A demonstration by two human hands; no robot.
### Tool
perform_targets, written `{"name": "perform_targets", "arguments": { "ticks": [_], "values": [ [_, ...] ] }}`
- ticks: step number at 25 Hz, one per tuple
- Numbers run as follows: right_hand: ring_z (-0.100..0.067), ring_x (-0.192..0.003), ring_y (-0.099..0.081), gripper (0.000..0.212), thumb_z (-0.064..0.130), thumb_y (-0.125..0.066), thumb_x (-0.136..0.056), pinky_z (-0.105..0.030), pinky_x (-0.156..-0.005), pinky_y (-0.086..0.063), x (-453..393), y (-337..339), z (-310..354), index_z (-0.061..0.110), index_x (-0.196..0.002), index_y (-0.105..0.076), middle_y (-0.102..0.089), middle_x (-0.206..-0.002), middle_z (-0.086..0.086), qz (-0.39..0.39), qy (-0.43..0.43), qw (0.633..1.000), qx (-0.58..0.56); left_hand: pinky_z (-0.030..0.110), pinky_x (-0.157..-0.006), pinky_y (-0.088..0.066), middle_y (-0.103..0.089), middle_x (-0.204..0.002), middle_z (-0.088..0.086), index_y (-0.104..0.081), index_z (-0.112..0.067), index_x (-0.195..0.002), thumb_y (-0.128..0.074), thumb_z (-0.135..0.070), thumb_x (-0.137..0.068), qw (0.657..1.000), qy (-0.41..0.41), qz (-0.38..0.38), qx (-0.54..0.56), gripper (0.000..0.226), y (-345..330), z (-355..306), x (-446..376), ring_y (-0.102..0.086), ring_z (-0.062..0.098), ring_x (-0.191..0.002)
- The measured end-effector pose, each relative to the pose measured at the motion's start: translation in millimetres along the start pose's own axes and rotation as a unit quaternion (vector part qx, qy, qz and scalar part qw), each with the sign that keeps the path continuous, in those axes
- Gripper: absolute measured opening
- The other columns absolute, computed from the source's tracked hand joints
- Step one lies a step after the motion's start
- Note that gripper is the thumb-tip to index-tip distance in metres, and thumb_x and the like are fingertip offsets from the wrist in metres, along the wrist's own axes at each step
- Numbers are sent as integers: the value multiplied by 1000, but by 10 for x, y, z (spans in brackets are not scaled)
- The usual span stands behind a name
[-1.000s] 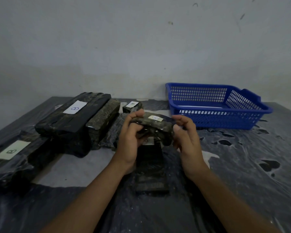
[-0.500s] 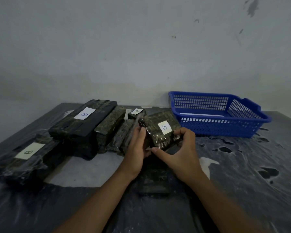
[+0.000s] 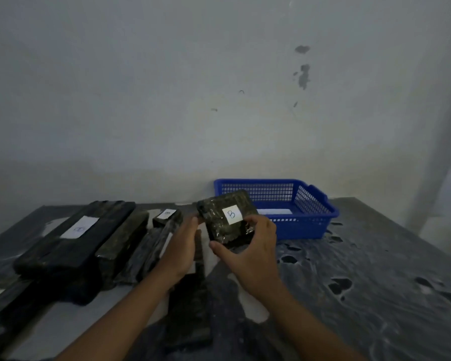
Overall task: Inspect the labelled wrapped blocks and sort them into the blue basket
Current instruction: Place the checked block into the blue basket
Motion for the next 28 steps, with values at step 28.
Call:
{"name": "perform_targets", "arguments": {
  "ticks": [28],
  "values": [
    [-47, -155, -6, 121, 92, -50, -76, -59, -125, -17, -2288, 318, -2050, 17, -163, -12, -4, -169, -21, 308, -233, 784, 485, 29, -112, -33, -43, -149, -21, -15, -46, -156, -46, -49, -102, 909, -38, 110, -401, 62, -347, 654, -688, -35, 10, -137]
  ]
}}
Point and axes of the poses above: each hand's wrist, its own x-axis away from the middle knuckle, its own y-axis out of the back of the hand, z = x × y, the point moved 5 cm from there along -x, towards the middle knuckle
